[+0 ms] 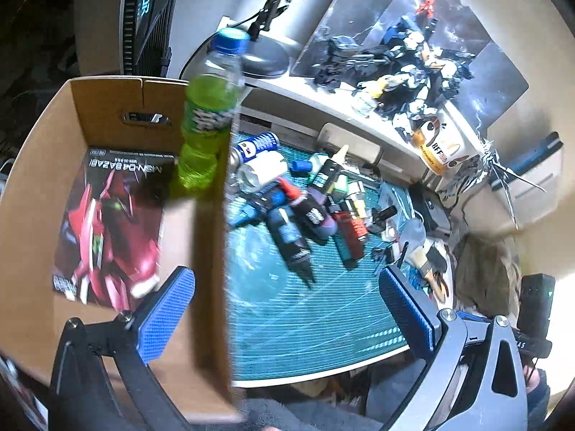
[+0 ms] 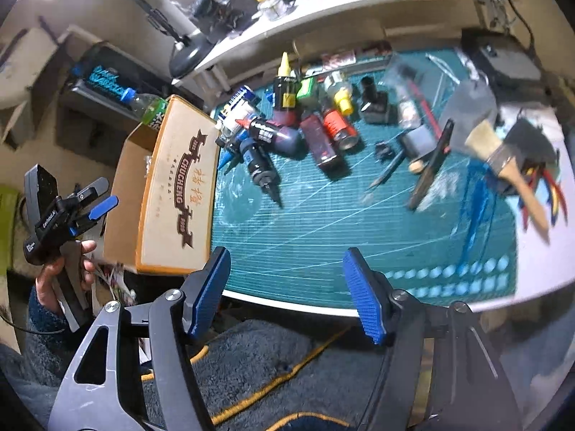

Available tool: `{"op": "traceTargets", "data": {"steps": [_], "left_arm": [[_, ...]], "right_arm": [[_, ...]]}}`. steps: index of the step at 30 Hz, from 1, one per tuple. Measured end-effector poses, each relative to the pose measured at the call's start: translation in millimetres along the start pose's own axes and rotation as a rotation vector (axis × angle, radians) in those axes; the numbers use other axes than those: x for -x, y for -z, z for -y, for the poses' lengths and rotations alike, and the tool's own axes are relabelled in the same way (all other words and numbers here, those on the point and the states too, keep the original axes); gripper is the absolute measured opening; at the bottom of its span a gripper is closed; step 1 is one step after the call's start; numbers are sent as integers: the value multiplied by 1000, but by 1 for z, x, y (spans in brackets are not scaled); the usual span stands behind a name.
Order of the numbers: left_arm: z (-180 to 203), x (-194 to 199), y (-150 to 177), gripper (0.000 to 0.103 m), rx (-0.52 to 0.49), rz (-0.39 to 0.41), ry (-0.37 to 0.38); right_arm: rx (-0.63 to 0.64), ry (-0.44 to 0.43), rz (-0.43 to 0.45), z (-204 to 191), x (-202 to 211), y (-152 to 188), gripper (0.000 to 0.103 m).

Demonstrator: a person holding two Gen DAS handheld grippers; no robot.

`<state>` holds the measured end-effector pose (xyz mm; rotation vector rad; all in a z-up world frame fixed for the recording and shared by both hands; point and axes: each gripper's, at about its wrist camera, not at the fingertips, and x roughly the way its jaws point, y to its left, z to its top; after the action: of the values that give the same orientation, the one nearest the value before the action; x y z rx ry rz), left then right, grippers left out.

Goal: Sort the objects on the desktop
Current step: 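Grasp the black Akouta yellow ink bottle on the mat with the left gripper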

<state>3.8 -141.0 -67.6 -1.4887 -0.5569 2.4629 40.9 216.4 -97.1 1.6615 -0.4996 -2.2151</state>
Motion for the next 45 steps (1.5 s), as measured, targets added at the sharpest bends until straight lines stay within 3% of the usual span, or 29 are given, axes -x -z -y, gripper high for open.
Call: {"op": "traceTargets", "data": {"steps": [3, 6, 9, 12, 13, 14, 17, 18, 19, 24, 30, 36, 37, 38, 39, 42, 45], "left_arm": [[41, -11, 27, 103, 13, 20, -34], [92, -26, 49, 103, -83, 55, -87], [125, -34, 64, 103, -159, 99, -94], [138, -48, 65, 103, -164, 122, -95], [141, -54, 61, 96, -166, 117, -98], [145, -62, 54, 81, -182, 108, -109], [159, -95, 26, 57, -271, 96, -112], [163, -106, 16, 38, -299, 105, -92], [166, -122, 4, 33, -324, 103, -91], [154, -207, -55, 29, -312, 22, -110], [123, -287, -94, 29, -285, -111, -133], [126, -293, -101, 29, -373, -111, -153], [127, -292, -100, 21, -387, -109, -164], [126, -291, -102, 4, -377, -116, -160], [123, -291, -104, 0, -358, -127, -149], [119, -290, -106, 0, -305, -159, -85], [131, -288, -98, 0, -385, -172, -98]], "right_arm": [[46, -13, -11, 38, 15, 9, 62], [41, -21, -22, 72, 24, 18, 63], [43, -12, -12, 97, 31, 27, 63], [41, 4, 6, 112, 37, 34, 63], [23, 1, 3, 117, 37, 35, 63], [4, -2, 1, 122, 37, 37, 63], [-61, 0, -13, 136, 33, 39, 63], [-71, 5, -18, 138, 32, 39, 63], [-72, 15, -22, 138, 31, 38, 63], [-99, 70, -17, 139, 34, 30, 63], [-179, 126, -3, 139, 30, 14, 63], [-251, 143, -10, 143, 18, 4, 63], [-260, 142, -11, 144, 16, 2, 63], [-265, 141, -13, 144, 14, 0, 63], [-271, 140, -15, 145, 12, -2, 63], [-270, 133, -19, 144, 7, -11, 63], [-251, 126, -23, 142, 4, -20, 63]]}}
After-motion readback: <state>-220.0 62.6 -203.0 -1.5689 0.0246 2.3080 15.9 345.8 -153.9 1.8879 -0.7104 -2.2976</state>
